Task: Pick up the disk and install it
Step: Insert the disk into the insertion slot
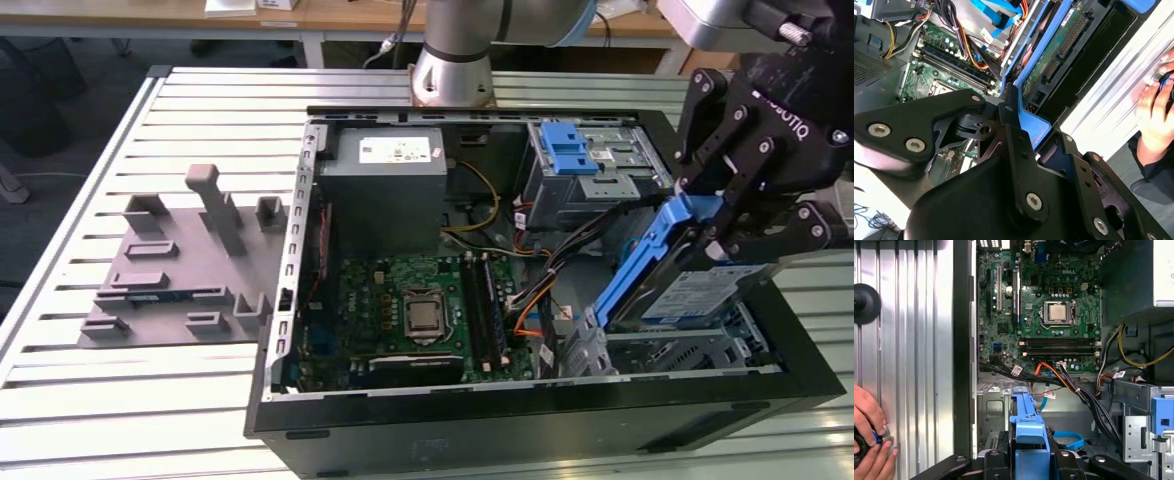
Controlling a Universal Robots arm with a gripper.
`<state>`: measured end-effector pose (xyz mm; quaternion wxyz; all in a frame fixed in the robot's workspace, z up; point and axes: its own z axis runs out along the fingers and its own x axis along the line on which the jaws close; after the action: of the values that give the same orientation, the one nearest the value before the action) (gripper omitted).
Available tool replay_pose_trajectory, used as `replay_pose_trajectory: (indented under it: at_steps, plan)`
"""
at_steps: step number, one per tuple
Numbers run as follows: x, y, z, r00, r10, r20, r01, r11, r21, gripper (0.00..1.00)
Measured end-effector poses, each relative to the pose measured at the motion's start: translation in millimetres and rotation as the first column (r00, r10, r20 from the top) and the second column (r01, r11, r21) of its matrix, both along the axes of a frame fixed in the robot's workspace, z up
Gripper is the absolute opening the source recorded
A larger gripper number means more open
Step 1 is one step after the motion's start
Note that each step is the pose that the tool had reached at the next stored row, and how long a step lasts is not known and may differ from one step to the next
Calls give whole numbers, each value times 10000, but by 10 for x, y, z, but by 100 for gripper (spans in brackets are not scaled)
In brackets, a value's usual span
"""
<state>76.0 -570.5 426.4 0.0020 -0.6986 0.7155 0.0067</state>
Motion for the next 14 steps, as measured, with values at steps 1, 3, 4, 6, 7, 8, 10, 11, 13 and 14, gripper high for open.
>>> replay_pose_trajectory:
  at_steps: [1,3,4,6,7,8,10,11,13,14]
  plan:
    - [0,0,-6,10000,0,0,0,10000,0,37]
    - [0,-1,-21,10000,0,0,0,10000,1,37]
    - [0,-2,-30,10000,0,0,0,10000,1,37]
    - [0,-3,-49,10000,0,0,0,10000,1,37]
    - [0,-4,-60,10000,0,0,0,10000,0,37]
    - [0,-5,-69,10000,0,0,0,10000,-1,37]
    - [0,-7,-91,10000,0,0,0,10000,1,37]
    - [0,-7,-102,10000,0,0,0,10000,1,37]
    - [0,-9,-125,10000,0,0,0,10000,1,37]
    - [0,-10,-136,10000,0,0,0,10000,0,37]
